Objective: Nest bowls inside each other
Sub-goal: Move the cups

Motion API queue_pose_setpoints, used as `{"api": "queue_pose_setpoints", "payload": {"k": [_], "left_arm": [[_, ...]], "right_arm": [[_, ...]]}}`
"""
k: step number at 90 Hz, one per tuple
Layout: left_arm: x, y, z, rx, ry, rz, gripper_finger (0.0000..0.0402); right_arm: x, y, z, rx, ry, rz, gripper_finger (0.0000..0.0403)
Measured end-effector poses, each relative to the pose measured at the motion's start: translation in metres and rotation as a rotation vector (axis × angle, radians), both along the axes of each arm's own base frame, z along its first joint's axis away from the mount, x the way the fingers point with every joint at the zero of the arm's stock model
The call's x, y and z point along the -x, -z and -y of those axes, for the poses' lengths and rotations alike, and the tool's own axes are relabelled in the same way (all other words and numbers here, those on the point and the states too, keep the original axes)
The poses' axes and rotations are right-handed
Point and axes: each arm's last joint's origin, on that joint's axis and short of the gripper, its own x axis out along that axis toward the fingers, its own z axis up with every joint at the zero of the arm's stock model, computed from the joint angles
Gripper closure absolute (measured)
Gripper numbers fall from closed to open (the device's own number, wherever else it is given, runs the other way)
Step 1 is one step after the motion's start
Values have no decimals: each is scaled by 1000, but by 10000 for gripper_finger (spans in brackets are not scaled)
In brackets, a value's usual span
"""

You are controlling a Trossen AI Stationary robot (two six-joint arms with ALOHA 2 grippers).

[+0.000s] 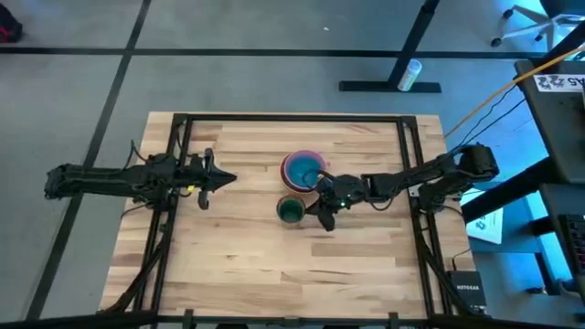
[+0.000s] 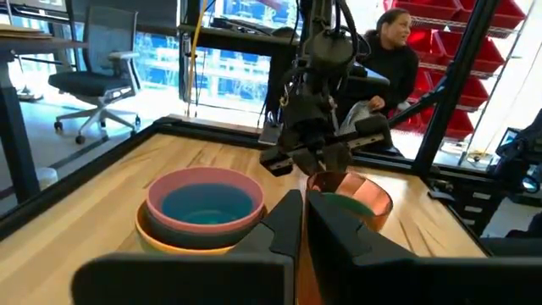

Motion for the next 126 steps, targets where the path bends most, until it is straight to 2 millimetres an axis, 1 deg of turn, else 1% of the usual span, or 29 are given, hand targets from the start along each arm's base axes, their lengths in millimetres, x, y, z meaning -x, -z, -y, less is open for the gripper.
{"api": "queue_pose_setpoints", "payload": {"k": [11,26,38,46,55,71,80,85,95,115,126], "left_arm": [[0,0,0,-3,0,-2,401],[0,1,0,-3,0,-6,401],[0,1,0,-3,0,-9,401],[0,1,0,-3,0,-12,401],[0,3,0,0,0,-29,401],[0,3,0,-5,-1,-30,401],[0,3,0,-7,0,-30,401],[0,3,0,-7,-1,-29,401],[0,3,0,-6,-1,-29,401],[0,3,0,-6,-1,-31,402],[0,3,0,-4,-1,-32,401]], "right_arm": [[-10,4,-2,-11,-23,-18,403],[-26,-8,6,-9,-38,35,403],[-33,-16,15,14,-44,69,403],[-34,-17,20,5,-52,64,403],[-33,-15,18,-17,-78,27,403],[-30,-13,-1,-86,-142,-18,403],[-31,-15,-6,-107,-127,-3,403],[-32,-13,-6,-105,-99,-6,403],[-40,-6,-6,-113,-83,-38,403],[-67,-8,-9,-111,-133,-7,403],[-78,-7,-7,-109,-155,2,403]]}}
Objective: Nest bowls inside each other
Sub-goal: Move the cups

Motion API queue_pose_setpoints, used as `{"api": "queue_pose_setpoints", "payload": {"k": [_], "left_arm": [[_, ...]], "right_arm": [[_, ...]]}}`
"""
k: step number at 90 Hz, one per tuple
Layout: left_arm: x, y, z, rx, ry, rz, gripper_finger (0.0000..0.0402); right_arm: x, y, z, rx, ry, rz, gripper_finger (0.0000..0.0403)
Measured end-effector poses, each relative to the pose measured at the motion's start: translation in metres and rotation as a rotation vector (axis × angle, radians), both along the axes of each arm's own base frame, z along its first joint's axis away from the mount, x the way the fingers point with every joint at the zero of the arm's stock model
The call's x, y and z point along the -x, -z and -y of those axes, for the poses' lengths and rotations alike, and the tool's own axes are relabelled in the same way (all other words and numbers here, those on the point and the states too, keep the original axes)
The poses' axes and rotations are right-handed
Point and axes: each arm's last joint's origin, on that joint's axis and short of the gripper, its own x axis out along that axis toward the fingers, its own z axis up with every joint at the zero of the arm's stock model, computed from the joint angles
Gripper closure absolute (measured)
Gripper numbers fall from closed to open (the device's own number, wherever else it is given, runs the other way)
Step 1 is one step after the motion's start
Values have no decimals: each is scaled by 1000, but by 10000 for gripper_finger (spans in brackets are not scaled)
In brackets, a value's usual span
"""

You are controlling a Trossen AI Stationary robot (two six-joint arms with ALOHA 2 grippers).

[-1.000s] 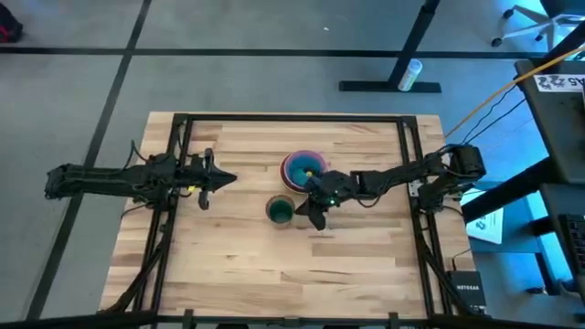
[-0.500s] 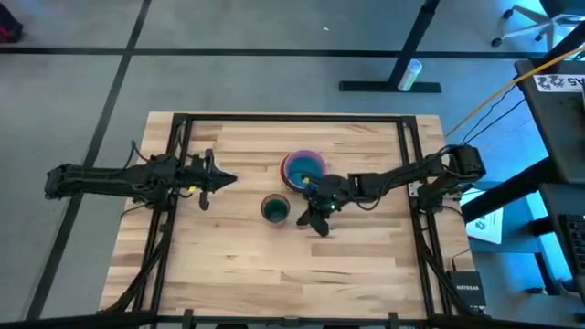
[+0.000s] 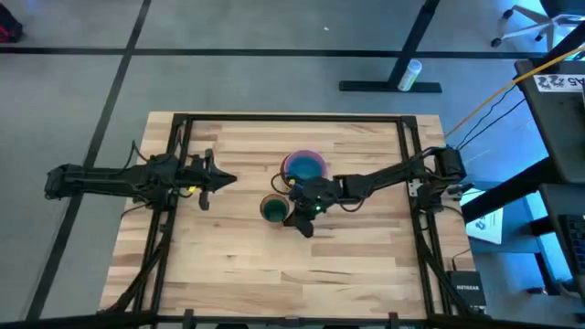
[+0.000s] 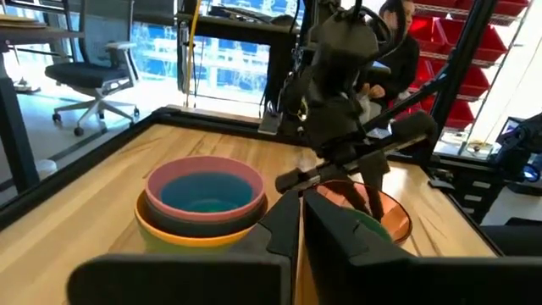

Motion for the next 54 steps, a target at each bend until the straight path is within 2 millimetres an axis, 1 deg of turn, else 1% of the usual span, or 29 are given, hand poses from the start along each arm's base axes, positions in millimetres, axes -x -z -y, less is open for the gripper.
{"api": "queue_pose_setpoints", "payload": {"k": [13,54], "left_arm": [[0,0,0,2,0,-5,401],[0,1,0,6,0,-12,402]], "right_arm": [[-6,5,8,1,11,-12,403],[-7,4,42,45,72,16,403]]}}
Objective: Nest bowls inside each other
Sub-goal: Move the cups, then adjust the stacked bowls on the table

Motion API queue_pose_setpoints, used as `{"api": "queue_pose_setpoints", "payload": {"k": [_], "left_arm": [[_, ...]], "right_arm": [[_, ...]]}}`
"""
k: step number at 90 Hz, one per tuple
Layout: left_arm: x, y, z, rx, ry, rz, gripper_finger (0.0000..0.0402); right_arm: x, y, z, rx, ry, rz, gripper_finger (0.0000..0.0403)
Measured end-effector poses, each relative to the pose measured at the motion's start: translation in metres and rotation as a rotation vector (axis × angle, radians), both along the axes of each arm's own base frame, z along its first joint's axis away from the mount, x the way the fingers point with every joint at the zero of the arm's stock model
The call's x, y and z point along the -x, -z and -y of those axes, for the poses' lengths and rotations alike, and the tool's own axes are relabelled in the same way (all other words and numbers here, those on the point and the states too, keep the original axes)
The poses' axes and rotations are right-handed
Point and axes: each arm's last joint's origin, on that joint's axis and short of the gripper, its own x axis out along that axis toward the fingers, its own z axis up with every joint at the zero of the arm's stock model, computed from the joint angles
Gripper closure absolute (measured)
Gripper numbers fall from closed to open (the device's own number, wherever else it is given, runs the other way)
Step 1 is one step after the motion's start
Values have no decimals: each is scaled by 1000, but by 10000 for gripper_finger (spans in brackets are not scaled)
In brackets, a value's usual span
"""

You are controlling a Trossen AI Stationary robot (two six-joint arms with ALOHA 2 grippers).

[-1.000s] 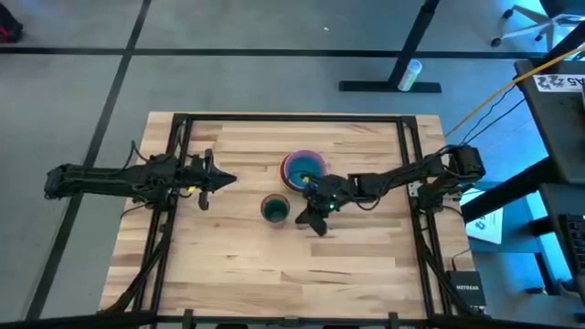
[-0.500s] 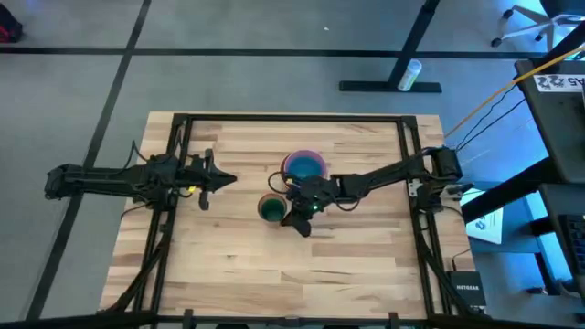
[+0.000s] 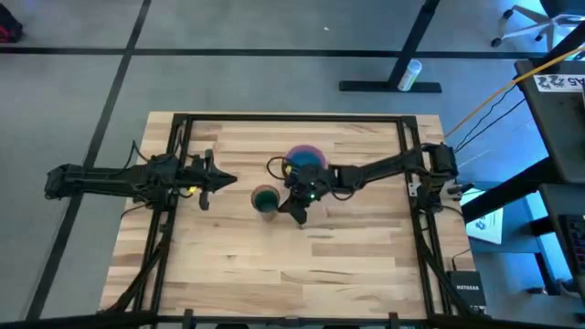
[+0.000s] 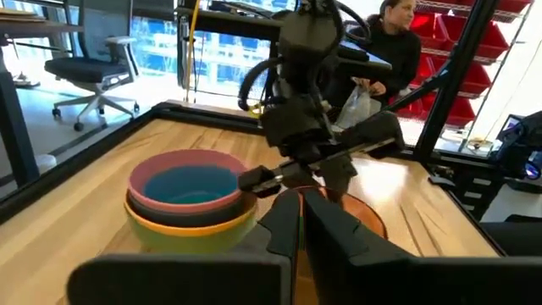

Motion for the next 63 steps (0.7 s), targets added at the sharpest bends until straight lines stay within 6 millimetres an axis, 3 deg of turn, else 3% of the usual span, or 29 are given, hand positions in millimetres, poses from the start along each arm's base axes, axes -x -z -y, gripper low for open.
{"api": "queue_pose_setpoints", "payload": {"k": [16,34,47,63], "left_arm": [[0,0,0,1,0,-1,402],[0,1,0,2,0,-5,402],[0,1,0,5,0,-9,402],[0,1,0,8,-1,-8,402]], "right_arm": [[-1,-5,2,-6,-49,52,403],[1,-29,-4,-7,-105,112,403],[7,-45,2,123,-63,43,403],[21,-48,23,272,8,-133,403]]}}
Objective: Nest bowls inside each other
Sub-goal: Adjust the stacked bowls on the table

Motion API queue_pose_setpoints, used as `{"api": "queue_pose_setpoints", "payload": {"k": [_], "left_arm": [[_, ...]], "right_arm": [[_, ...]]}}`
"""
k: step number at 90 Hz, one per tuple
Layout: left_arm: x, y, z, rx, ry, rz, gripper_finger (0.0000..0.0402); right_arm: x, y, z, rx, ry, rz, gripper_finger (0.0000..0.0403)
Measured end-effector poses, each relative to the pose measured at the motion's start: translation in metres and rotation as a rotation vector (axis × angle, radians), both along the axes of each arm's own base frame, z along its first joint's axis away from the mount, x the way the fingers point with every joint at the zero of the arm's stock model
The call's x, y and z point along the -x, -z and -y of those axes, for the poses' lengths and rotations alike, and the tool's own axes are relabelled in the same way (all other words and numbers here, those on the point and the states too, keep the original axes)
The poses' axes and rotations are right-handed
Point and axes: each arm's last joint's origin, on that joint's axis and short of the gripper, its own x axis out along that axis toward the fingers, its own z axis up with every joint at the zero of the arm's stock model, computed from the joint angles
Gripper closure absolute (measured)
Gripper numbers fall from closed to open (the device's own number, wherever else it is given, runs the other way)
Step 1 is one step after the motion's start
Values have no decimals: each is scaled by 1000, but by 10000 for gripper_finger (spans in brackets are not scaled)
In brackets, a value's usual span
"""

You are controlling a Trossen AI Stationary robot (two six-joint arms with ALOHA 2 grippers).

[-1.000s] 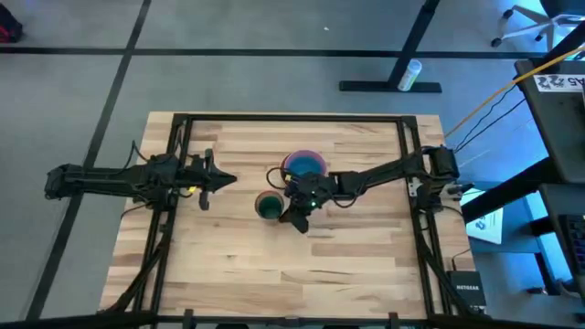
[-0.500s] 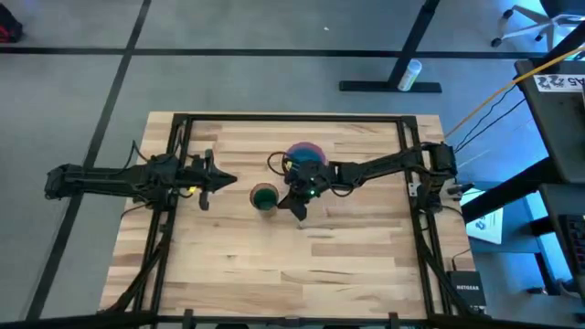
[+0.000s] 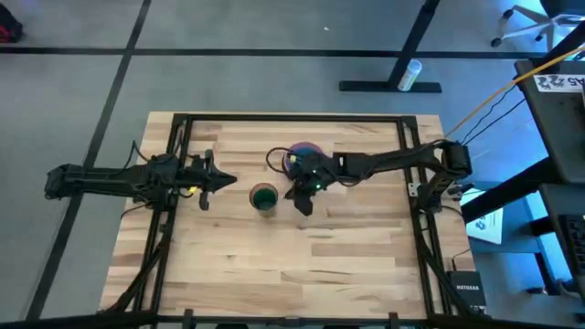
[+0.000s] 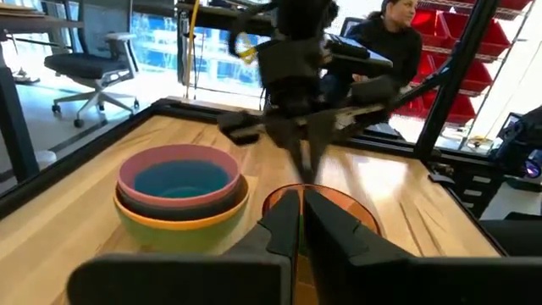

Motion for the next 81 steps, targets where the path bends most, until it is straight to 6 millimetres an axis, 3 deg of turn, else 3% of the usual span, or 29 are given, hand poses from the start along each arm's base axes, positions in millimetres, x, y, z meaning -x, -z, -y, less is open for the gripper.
{"api": "queue_pose_setpoints", "payload": {"k": [13,48,58,81], "left_arm": [[0,0,0,-1,0,1,402],[0,0,0,-7,1,1,402],[0,0,0,-8,-1,0,402],[0,0,0,-6,-6,-2,402]], "right_arm": [[12,-6,21,100,75,-91,403],[24,5,72,195,135,-170,403],[23,14,80,180,131,-194,403],[19,29,77,109,55,-212,403]]}}
